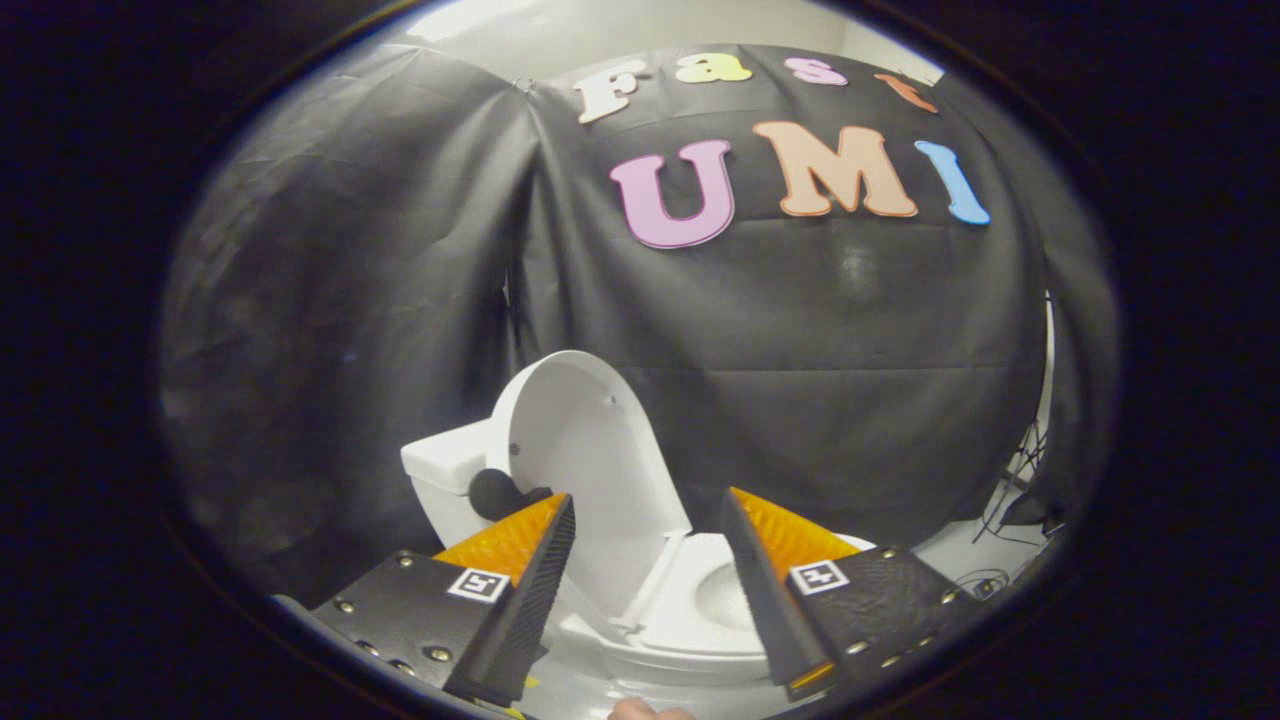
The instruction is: Open the toilet lid.
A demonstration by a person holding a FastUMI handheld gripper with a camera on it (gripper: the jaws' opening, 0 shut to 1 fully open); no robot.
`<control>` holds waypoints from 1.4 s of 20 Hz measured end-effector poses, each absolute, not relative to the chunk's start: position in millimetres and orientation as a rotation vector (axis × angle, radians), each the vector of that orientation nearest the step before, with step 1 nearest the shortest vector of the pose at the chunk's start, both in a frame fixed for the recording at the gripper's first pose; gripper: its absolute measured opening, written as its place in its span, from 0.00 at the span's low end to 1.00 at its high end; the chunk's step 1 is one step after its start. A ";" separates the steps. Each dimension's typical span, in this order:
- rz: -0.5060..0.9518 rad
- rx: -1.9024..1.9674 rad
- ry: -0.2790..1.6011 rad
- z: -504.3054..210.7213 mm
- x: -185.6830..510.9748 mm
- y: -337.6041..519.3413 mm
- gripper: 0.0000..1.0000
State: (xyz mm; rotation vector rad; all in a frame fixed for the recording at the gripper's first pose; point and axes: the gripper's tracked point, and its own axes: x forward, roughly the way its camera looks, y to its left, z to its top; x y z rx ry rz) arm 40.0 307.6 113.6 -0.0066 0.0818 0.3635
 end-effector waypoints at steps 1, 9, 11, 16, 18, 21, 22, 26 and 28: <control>0.352 -0.016 0.080 114.8 40.7 298.0 0.88; 0.317 -0.022 0.066 115.5 40.5 238.8 0.98; 0.303 -0.012 0.066 117.2 41.6 224.2 0.98; 0.246 -0.033 0.052 121.8 42.3 177.2 0.98; 0.223 -0.043 0.050 120.1 42.4 158.2 0.98; 0.202 -0.025 0.055 117.1 40.7 134.2 0.98; 0.204 -0.026 0.057 116.8 39.7 129.1 0.98; 0.216 -0.073 0.058 112.0 33.8 110.3 0.98; 0.216 -0.093 0.063 107.0 31.6 100.1 0.98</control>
